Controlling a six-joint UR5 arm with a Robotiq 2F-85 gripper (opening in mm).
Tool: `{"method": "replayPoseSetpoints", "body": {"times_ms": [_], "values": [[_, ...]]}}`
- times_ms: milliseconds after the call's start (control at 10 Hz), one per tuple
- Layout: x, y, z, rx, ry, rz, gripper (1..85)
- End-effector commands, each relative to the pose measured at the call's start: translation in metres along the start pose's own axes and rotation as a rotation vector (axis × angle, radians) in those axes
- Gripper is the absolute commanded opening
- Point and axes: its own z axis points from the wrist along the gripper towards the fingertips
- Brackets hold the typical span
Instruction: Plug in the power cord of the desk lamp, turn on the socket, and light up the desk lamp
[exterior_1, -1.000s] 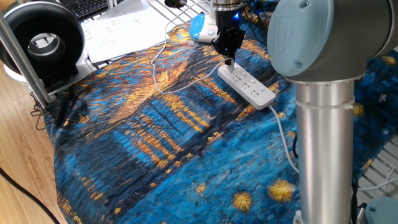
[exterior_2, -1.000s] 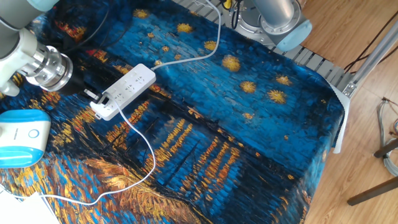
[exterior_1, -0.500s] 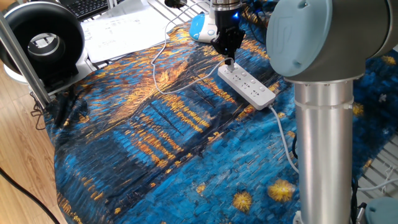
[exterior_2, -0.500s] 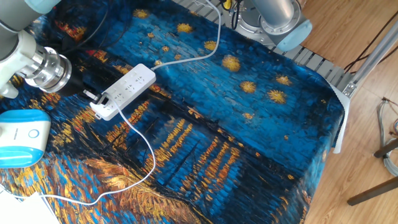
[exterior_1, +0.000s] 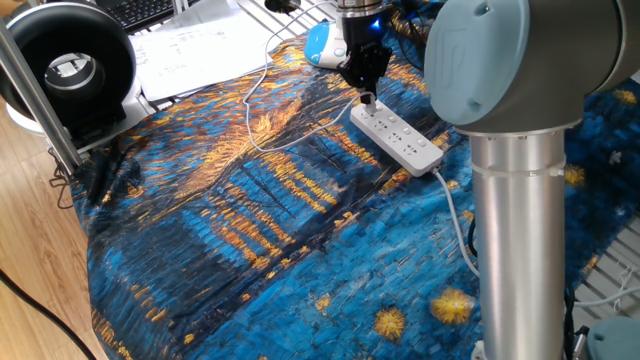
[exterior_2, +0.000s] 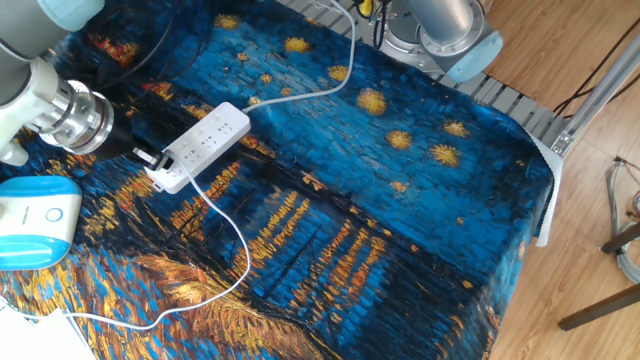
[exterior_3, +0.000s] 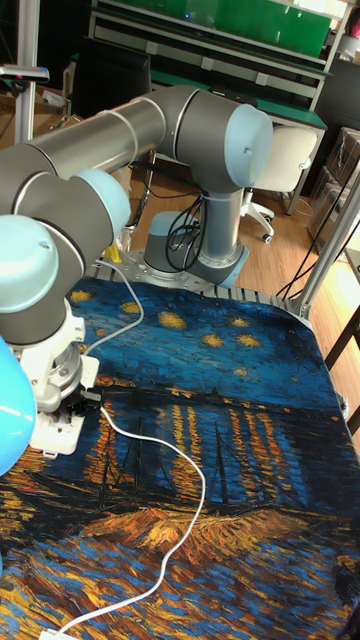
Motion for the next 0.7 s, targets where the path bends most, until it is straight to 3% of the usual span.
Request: {"method": "replayPoseSetpoints", "body": {"times_ms": [0,200,300,400,600], "values": [[-0.009,0.002,0.003,0.005,-0.024,0.002,1.3],[-0.007,0.001,-0.002,0.021,-0.025,0.005,1.3],[-0.003,0.002,-0.002,0.015,-0.021,0.000,1.3],[-0.005,0.004,0.006,-0.017,-0.028,-0.006,1.3],[-0.005,0.001,0.009,-0.013,-0.028,-0.009,1.3]]}}
